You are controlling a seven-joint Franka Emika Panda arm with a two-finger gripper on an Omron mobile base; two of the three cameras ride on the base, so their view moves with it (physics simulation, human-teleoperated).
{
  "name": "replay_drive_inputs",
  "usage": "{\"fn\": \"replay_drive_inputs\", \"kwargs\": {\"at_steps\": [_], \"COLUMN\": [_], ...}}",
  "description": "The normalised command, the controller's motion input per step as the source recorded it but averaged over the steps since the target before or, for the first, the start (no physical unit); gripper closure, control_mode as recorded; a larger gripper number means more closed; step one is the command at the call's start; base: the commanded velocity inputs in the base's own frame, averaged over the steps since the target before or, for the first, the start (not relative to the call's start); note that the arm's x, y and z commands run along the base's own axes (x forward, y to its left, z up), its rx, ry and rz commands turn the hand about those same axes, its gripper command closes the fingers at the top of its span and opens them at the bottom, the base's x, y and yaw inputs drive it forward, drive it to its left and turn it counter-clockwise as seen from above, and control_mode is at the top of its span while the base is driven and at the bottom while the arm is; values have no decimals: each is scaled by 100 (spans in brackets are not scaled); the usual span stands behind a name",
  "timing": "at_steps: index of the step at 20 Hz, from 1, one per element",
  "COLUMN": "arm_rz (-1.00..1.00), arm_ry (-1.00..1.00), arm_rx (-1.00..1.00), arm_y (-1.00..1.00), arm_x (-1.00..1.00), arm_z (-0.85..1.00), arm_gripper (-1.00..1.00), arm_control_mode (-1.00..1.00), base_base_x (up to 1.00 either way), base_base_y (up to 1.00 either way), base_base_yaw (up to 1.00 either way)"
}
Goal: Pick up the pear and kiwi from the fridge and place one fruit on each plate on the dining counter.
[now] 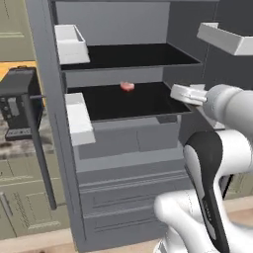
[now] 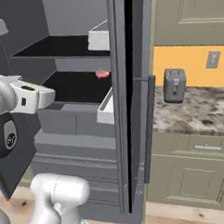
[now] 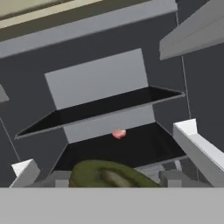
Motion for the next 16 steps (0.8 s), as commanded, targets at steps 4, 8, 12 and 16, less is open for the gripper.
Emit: {"fn": "replay_drive_inputs", "kwargs": {"at_steps": [4, 8, 12, 16], "arm_rz": [0, 0, 0, 0], "arm_ry": [0, 0, 0, 0], "arm_rx": [0, 0, 0, 0], "arm_y": [0, 0, 0, 0], "arm_x": [0, 0, 0, 0], "arm_z": [0, 0, 0, 0], "arm_gripper": [100, 100, 100, 100], "arm_control_mode": [100, 100, 100, 100], "base_base_x": [-100, -100, -100, -100], "base_base_y": [9, 5, 4, 1], "base_base_yaw": [0, 0, 0, -1]}}
